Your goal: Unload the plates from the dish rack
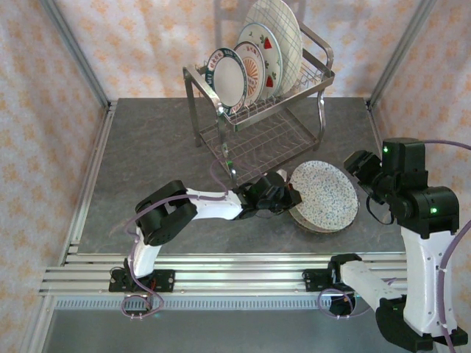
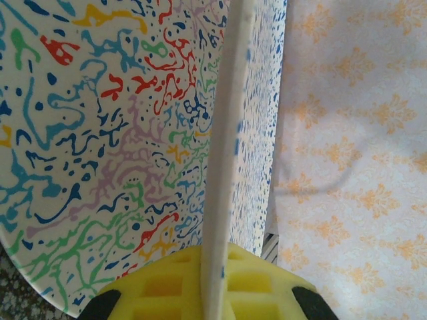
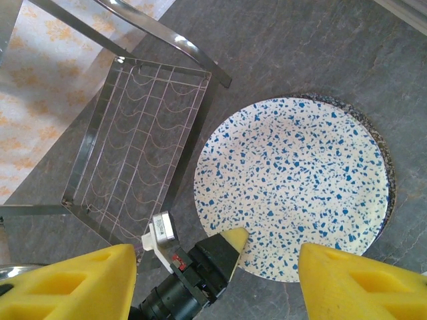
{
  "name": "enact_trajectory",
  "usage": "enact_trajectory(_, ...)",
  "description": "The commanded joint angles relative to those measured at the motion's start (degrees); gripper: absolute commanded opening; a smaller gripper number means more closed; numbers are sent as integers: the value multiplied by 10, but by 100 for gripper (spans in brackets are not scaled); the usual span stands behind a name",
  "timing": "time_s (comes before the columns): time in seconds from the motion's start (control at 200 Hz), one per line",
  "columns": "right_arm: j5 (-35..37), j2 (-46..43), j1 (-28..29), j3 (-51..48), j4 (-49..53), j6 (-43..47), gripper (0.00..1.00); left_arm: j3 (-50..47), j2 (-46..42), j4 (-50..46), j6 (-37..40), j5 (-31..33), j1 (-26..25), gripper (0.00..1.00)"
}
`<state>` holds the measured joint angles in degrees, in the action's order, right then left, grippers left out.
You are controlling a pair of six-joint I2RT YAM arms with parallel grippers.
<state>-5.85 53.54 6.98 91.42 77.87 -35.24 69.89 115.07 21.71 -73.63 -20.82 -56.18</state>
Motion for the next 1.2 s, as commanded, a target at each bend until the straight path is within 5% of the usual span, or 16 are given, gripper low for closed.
enact_trajectory(0.0, -2, 1, 0, -3, -15, 5, 65, 0, 10, 61, -10, -11, 10, 0)
enact_trajectory(0.841, -8, 0, -1, -10, -20, 2, 65, -1, 29, 40, -15, -17, 13, 0)
enact_trajectory(1.196, -10, 2, 0, -11, -24, 1, 65, 10, 26, 3, -3, -22, 16, 23)
